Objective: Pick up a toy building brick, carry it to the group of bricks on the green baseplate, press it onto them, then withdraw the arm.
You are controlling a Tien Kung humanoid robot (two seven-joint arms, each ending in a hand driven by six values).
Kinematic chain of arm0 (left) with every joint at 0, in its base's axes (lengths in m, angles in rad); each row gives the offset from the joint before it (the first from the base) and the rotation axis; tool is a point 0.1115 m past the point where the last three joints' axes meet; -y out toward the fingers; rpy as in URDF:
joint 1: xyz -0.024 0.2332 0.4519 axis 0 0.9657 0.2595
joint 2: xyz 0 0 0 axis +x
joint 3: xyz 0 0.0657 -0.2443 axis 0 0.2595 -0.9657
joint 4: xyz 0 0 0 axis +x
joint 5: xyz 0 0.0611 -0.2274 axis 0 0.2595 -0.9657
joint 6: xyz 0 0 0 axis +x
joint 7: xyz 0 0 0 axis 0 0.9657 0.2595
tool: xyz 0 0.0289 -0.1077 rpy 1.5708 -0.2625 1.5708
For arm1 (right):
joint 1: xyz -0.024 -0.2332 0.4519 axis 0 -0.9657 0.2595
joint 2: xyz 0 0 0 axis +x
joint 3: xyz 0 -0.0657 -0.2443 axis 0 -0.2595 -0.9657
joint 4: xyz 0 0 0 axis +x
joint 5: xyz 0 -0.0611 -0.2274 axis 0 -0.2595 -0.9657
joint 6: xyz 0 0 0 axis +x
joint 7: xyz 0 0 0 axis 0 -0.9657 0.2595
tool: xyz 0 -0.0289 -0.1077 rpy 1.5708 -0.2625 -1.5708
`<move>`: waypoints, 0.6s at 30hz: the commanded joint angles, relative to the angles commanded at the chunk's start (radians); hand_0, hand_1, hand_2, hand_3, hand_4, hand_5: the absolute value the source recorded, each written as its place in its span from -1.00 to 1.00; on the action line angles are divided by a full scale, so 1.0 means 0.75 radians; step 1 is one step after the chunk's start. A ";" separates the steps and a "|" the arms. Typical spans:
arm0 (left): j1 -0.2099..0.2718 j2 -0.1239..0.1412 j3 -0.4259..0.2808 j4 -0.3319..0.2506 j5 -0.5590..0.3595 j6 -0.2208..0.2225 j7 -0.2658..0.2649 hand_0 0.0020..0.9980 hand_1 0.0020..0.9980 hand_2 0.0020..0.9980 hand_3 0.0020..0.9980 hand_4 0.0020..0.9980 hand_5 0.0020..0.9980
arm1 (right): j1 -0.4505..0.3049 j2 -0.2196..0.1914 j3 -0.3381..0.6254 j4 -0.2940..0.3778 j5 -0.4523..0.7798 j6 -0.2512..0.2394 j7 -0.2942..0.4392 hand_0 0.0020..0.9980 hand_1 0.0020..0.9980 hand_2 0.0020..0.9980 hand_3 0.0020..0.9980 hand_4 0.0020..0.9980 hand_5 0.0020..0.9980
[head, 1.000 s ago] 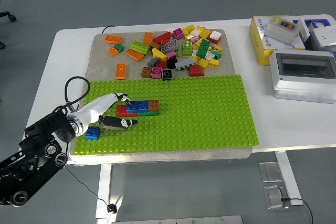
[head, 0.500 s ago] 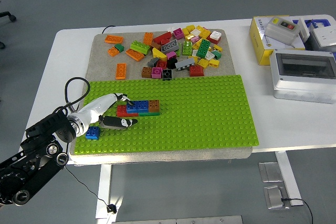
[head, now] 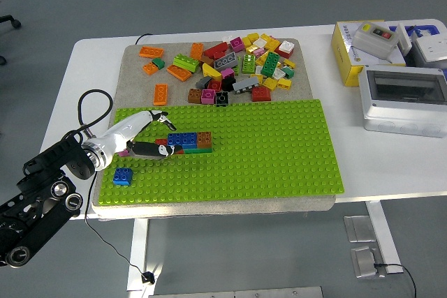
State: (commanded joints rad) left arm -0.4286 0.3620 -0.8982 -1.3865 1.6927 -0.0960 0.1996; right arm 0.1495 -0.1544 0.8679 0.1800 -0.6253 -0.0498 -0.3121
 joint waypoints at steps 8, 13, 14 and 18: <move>0.072 0.033 -0.125 -0.031 0.021 0.074 -0.081 1.00 0.92 0.89 0.39 0.62 -0.10 | 0.003 -0.001 0.000 0.000 -0.004 -0.002 -0.002 0.42 0.28 0.19 0.58 0.28 1.00; 0.132 0.067 -0.177 0.011 0.049 0.127 -0.151 1.00 0.90 0.86 0.39 0.45 -0.36 | 0.004 -0.002 0.013 0.000 -0.017 -0.001 -0.004 0.42 0.28 0.19 0.58 0.28 1.00; 0.142 0.071 -0.183 0.023 0.057 0.133 -0.162 1.00 0.90 0.86 0.39 0.45 -0.36 | 0.004 -0.002 0.016 0.000 -0.020 -0.001 -0.005 0.42 0.28 0.19 0.58 0.28 1.00; 0.165 0.082 -0.195 0.061 0.091 0.147 -0.192 1.00 0.89 0.86 0.42 0.35 -0.57 | 0.006 -0.002 0.025 0.000 -0.032 0.001 -0.008 0.42 0.28 0.19 0.58 0.28 1.00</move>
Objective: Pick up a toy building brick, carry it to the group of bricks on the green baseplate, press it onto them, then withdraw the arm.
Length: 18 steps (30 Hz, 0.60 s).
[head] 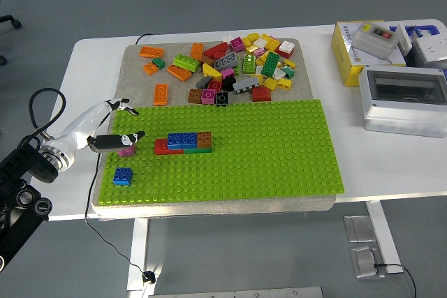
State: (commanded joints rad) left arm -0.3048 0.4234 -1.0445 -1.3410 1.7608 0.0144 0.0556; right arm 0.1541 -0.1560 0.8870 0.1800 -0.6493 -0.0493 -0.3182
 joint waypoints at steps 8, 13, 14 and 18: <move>-0.006 0.013 0.022 0.024 0.102 -0.011 0.011 1.00 0.91 0.89 0.47 0.32 -0.67 | 0.004 -0.002 0.006 0.000 -0.005 0.001 -0.001 0.41 0.28 0.19 0.57 0.28 1.00; -0.043 0.037 0.079 0.042 0.135 -0.029 0.032 1.00 0.91 0.90 0.48 0.32 -0.68 | 0.006 -0.004 0.001 0.000 0.003 0.000 0.002 0.41 0.28 0.19 0.57 0.28 1.00; -0.053 0.043 0.093 0.046 0.137 -0.033 0.036 1.00 0.91 0.90 0.48 0.32 -0.68 | 0.007 -0.004 0.000 0.000 0.004 0.000 0.002 0.41 0.28 0.19 0.57 0.28 1.00; -0.093 0.062 0.146 0.068 0.143 -0.044 0.046 1.00 0.91 0.90 0.48 0.33 -0.67 | 0.009 -0.006 -0.005 0.000 0.008 0.000 0.004 0.41 0.28 0.19 0.57 0.28 1.00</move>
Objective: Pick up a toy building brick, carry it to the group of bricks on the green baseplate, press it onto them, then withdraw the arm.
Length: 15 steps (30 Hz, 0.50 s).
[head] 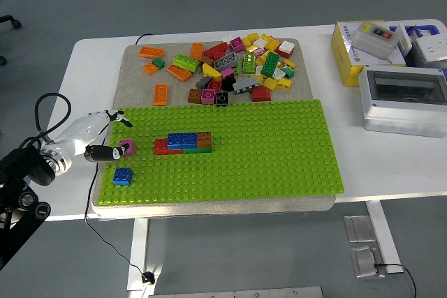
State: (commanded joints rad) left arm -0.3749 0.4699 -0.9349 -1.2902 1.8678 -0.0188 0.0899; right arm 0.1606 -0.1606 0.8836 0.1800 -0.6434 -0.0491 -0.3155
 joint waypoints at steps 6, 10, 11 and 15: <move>-0.021 0.002 0.020 0.027 0.003 -0.008 0.007 1.00 0.91 0.90 0.48 0.33 -0.67 | 0.001 -0.001 -0.005 0.000 0.007 0.000 0.001 0.41 0.28 0.19 0.57 0.28 1.00; -0.018 -0.002 0.018 0.025 -0.004 -0.013 0.012 1.00 0.91 0.90 0.48 0.33 -0.67 | 0.000 0.001 -0.002 0.000 0.003 0.000 -0.001 0.41 0.28 0.19 0.57 0.28 1.00; -0.014 -0.003 0.013 0.019 -0.011 -0.016 0.015 1.00 0.91 0.90 0.51 0.39 -0.56 | -0.001 0.001 -0.001 0.000 0.002 0.000 -0.001 0.41 0.28 0.19 0.57 0.28 1.00; 0.027 -0.015 -0.058 -0.037 -0.105 -0.025 0.013 1.00 0.91 0.90 0.51 0.39 -0.56 | -0.004 0.004 0.005 0.000 -0.005 0.000 -0.004 0.41 0.28 0.19 0.57 0.28 1.00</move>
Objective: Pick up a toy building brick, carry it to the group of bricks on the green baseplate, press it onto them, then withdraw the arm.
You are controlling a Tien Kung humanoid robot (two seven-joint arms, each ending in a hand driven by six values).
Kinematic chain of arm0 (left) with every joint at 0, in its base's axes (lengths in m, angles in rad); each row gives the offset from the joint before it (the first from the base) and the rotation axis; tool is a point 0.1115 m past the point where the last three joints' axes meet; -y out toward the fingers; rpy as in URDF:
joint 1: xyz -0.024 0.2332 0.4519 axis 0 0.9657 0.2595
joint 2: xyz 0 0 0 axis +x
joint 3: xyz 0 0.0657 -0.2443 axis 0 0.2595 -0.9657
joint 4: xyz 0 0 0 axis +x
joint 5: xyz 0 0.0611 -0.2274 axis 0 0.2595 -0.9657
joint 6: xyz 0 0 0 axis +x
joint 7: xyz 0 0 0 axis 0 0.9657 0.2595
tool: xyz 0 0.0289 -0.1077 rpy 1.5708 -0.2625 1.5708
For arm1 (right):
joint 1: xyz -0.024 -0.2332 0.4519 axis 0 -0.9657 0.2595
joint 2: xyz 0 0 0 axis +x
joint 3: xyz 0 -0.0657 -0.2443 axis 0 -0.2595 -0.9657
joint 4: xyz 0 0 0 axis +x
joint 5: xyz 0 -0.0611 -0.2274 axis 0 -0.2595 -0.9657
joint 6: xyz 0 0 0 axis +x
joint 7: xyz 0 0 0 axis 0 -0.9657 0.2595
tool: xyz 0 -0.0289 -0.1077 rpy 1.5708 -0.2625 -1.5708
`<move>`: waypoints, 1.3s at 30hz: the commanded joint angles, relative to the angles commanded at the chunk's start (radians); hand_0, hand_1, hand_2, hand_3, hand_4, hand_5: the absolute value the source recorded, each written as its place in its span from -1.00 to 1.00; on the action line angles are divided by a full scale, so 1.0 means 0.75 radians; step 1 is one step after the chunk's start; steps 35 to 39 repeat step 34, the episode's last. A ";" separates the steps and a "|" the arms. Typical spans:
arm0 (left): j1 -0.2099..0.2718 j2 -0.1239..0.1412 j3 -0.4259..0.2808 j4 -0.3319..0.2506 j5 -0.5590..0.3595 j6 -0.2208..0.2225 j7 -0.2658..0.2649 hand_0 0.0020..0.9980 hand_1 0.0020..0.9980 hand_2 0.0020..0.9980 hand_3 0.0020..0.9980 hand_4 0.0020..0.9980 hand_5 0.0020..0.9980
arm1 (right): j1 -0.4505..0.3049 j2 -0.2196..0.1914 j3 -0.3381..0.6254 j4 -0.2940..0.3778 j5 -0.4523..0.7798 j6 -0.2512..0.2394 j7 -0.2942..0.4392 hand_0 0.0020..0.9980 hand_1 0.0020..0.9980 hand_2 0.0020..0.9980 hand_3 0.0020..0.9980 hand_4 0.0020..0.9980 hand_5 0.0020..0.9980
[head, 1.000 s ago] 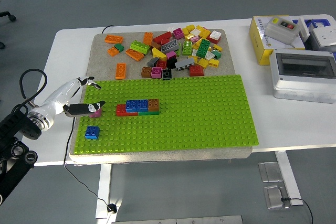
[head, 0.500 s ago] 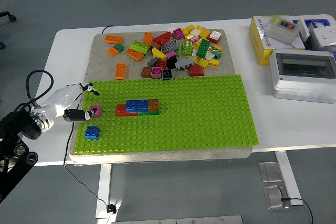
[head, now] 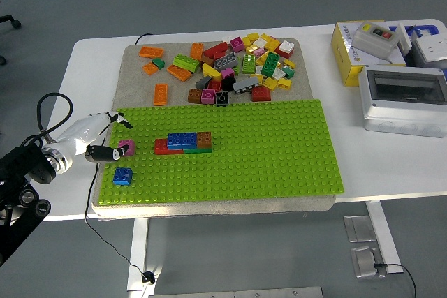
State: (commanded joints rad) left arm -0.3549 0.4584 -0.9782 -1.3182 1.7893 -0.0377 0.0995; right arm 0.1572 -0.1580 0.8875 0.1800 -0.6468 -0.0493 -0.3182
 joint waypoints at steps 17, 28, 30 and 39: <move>0.134 -0.155 -0.213 -0.072 -0.425 0.269 -0.454 0.66 0.53 0.48 0.55 0.26 -0.29 | -0.012 0.028 0.096 0.000 -0.070 -0.003 -0.018 0.41 0.28 0.19 0.58 0.28 1.00; 0.095 -0.160 -0.096 -0.072 -0.653 0.363 -0.714 0.45 0.27 0.29 0.49 0.12 -0.35 | -0.017 0.044 0.159 0.000 -0.087 0.000 -0.030 0.41 0.28 0.21 0.58 0.25 1.00; 0.088 -0.163 -0.075 -0.072 -0.664 0.364 -0.724 0.45 0.27 0.29 0.49 0.12 -0.35 | -0.018 0.045 0.163 0.000 -0.083 0.000 -0.030 0.41 0.28 0.21 0.58 0.25 1.00; 0.071 -0.169 -0.041 -0.069 -0.672 0.363 -0.734 0.45 0.27 0.29 0.49 0.12 -0.35 | -0.023 0.048 0.168 0.000 -0.066 0.001 -0.028 0.41 0.28 0.21 0.58 0.25 1.00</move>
